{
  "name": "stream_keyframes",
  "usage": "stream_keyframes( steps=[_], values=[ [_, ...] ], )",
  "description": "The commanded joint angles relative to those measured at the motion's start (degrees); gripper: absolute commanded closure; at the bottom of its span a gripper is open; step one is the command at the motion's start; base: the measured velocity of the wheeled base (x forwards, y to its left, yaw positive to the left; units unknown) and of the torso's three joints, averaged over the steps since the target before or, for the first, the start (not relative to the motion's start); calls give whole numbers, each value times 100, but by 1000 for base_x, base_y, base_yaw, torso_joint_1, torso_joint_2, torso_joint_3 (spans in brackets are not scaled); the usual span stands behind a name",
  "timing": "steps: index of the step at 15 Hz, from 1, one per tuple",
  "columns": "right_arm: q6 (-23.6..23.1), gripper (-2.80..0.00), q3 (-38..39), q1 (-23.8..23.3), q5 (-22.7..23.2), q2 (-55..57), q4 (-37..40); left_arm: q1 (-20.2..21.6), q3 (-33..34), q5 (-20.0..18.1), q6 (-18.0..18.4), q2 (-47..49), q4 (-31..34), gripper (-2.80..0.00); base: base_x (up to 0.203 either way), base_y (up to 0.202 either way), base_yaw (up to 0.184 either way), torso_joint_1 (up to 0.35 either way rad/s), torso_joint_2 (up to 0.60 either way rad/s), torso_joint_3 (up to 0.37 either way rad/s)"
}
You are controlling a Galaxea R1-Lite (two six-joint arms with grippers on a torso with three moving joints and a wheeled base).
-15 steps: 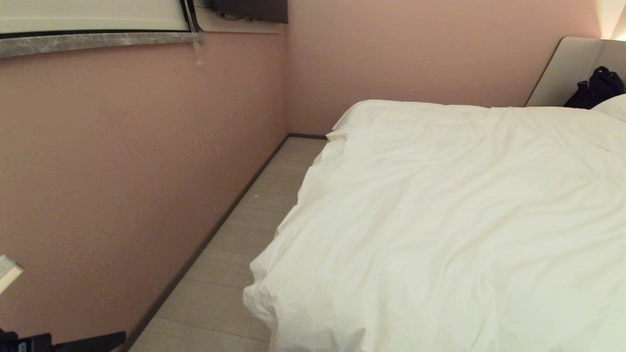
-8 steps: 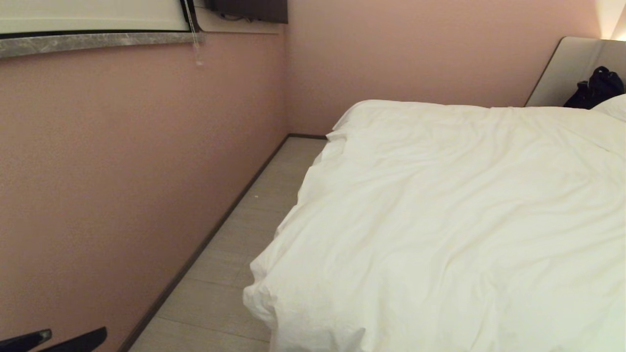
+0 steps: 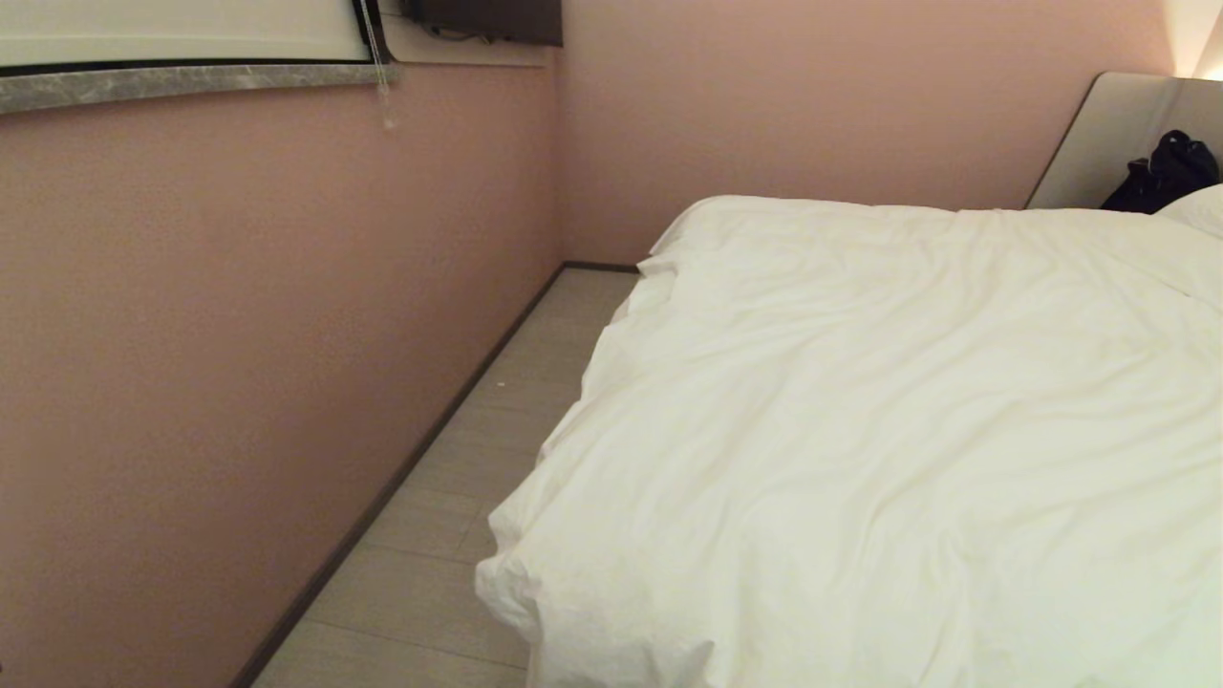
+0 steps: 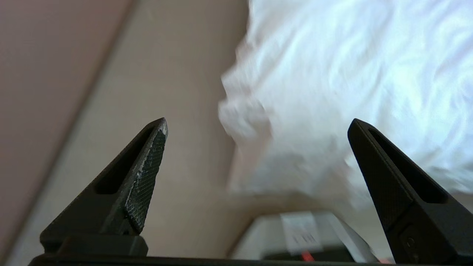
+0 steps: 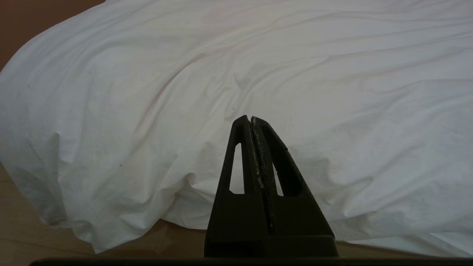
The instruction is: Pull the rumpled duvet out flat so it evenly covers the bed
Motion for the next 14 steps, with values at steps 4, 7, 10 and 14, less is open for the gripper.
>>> stream_keyframes(
  steps=[4,7,10,14],
  values=[
    [-2,0,0,2,0,7,3,-421,355,616,389,-724,-515,-280,0,0,0,0,0,0],
    [-2,0,0,2,0,7,3,-1015,708,912,516,-780,-1049,-280,0,0,0,0,0,0],
    [-2,0,0,2,0,7,1,-938,1508,920,772,-1072,-2050,-280,0,0,0,0,0,0],
    [-2,0,0,2,0,7,2,-771,2071,756,775,-2083,-2386,-280,0,0,0,0,0,0]
  ],
)
